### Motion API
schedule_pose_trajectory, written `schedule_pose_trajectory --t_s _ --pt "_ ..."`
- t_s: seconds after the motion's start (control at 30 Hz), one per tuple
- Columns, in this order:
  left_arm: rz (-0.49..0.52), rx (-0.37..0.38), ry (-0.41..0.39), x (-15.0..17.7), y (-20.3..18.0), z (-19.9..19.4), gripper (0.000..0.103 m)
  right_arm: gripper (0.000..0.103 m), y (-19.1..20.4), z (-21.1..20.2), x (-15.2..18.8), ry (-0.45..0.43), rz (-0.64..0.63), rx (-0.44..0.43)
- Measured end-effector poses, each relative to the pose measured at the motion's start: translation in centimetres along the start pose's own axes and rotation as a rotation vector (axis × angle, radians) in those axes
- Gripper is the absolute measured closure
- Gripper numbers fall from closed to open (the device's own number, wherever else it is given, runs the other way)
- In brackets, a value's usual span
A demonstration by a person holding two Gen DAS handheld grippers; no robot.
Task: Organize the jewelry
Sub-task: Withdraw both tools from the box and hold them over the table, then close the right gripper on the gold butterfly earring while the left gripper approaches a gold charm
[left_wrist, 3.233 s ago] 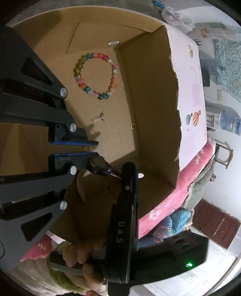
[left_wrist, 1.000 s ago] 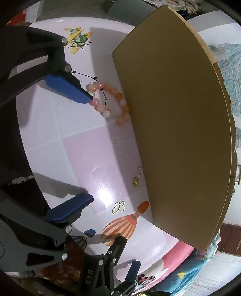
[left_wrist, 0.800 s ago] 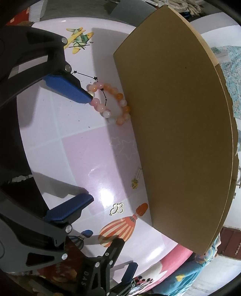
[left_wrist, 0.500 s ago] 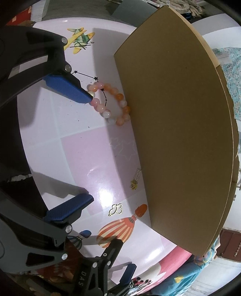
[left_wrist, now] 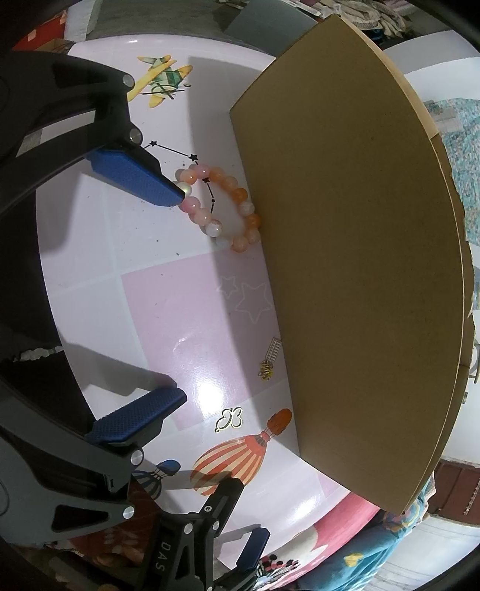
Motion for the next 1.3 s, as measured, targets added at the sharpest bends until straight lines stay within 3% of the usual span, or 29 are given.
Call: schedule_pose_trajectory --t_s 0.47,0.6,0.87,1.03,1.17,1.3 --pt "-0.005 -0.005 0.008 0.0 -0.1 -0.2 0.008 0.007 0.0 -0.1 0.0 0.001 -0.002 -0.002" --pt "0.01 0.003 -0.01 0.1 0.0 -0.2 0.008 0.007 0.4 -1.0 -0.3 -0.034 -0.046 -0.008" --pt "0.047 0.084 -0.054 0.8 0.8 -1.2 0.008 0.007 3.4 -4.5 -2.0 -0.174 -0.165 -0.161" --pt "0.06 0.155 -0.117 2.0 2.6 -2.7 0.008 0.027 6.6 -4.0 -2.7 -0.174 -0.328 -0.311" --pt "0.117 0.167 -0.169 1.8 2.5 -3.9 0.008 0.045 8.3 -2.5 -2.9 -0.132 -0.464 -0.38" --pt "0.143 0.191 -0.196 2.1 2.7 -4.6 0.008 0.056 9.4 -1.6 -3.1 -0.097 -0.555 -0.436"
Point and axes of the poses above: each gripper's, at about its wrist camera, not at the fingertips, and z roughly the way its jaws point, y to its left, x to its underside, the point moved 9 cm from there along z, roughly the way its jaws point, and after that the axes turned 10 degrees about -z, right-handed, at the moved point
